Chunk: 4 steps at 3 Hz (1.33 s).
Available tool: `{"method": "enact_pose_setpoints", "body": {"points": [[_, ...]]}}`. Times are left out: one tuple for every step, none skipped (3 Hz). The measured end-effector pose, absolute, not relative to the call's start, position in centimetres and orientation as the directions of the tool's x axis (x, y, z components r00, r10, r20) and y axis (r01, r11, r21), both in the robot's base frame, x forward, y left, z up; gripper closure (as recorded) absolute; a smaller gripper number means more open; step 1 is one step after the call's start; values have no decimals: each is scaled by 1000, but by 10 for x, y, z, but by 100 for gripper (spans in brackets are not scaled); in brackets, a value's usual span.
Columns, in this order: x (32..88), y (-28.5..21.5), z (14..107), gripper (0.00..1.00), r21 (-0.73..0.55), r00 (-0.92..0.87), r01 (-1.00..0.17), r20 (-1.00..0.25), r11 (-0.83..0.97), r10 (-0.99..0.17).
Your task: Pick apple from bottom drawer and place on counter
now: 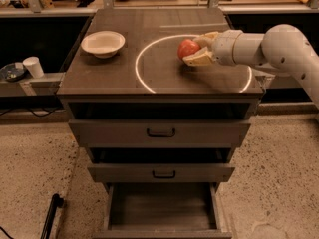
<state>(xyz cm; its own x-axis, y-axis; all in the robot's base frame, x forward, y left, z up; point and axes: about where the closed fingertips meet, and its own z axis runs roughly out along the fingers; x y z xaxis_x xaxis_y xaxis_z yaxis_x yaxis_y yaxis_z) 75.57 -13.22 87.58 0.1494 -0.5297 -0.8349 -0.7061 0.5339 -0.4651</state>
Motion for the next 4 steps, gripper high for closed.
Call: {"method": "enact_pose_setpoints", "body": {"points": [[759,-131,868,61,-416,114,-728,-857,545,-502],[760,-131,867,37,-408,108,-732,-861,546,-497],[760,-131,867,15,-408,108,-732,-861,546,-497],[760,-131,867,0,-408,108,-732,-861,546,-497]]}}
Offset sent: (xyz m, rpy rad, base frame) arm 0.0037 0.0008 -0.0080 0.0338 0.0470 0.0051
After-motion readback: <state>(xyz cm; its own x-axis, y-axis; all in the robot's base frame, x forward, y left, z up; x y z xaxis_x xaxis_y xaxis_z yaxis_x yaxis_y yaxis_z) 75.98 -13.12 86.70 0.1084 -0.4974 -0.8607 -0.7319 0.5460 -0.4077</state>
